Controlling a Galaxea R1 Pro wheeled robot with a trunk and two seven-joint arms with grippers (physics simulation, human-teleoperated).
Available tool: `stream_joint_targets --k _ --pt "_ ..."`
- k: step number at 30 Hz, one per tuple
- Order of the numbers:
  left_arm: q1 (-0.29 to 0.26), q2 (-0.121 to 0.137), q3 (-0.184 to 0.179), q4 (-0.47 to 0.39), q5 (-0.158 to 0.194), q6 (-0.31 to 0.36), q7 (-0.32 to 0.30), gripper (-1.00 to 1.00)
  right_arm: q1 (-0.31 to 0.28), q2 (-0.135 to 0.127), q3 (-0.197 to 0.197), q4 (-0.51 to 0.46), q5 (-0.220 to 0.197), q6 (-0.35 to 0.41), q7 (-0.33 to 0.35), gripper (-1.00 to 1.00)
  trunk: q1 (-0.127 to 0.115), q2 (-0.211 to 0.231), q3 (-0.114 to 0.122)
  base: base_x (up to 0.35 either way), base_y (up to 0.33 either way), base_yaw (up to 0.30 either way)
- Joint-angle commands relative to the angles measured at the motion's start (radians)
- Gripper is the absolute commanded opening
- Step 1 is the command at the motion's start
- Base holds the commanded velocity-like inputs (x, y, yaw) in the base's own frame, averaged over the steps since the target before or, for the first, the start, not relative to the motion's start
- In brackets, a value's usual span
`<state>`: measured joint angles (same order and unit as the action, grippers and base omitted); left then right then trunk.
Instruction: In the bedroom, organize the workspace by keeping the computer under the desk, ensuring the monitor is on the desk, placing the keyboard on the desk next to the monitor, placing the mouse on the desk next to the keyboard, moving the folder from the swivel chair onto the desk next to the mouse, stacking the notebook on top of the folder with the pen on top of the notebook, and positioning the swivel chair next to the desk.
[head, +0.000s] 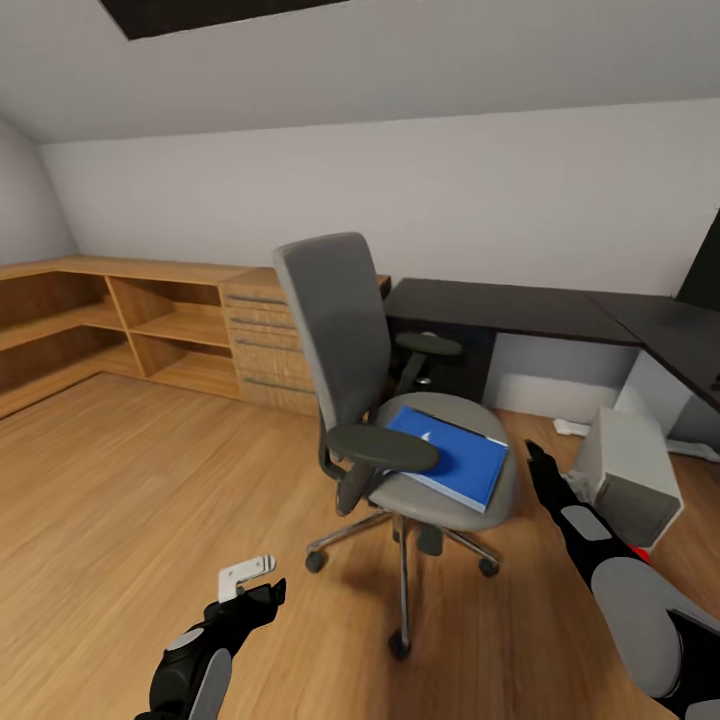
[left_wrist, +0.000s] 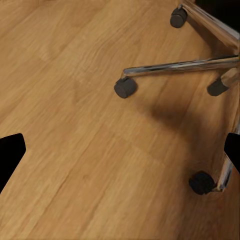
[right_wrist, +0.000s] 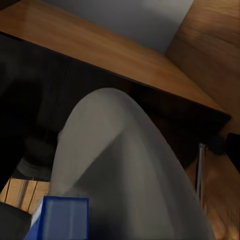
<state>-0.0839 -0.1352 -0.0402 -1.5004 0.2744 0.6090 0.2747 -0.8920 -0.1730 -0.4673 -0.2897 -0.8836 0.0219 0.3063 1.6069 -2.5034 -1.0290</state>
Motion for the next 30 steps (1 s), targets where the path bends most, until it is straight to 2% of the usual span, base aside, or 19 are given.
stream_joint_targets --k 1,6,17,30 --pt "0.0 0.0 -0.001 -0.001 0.011 0.003 0.009 1.0 -0.001 0.0 -0.002 0.001 -0.009 0.002 0.006 1.0 0.0 0.0 -0.001 0.282 0.0 0.0" --pt "0.0 0.0 -0.001 -0.001 0.011 0.003 0.009 1.0 -0.001 0.002 -0.003 0.001 -0.01 0.001 0.005 1.0 0.0 0.0 -0.001 0.205 0.0 0.0" --pt "0.0 0.0 -0.001 -0.001 0.011 0.003 0.009 1.0 -0.001 0.004 -0.004 0.002 -0.011 0.0 0.004 1.0 0.0 0.0 -0.001 0.021 0.0 0.01" --pt "0.0 0.0 -0.001 -0.001 0.011 0.003 0.009 1.0 -0.001 0.004 -0.004 0.003 -0.011 0.0 0.004 1.0 0.0 0.0 -0.001 0.001 0.0 0.123"
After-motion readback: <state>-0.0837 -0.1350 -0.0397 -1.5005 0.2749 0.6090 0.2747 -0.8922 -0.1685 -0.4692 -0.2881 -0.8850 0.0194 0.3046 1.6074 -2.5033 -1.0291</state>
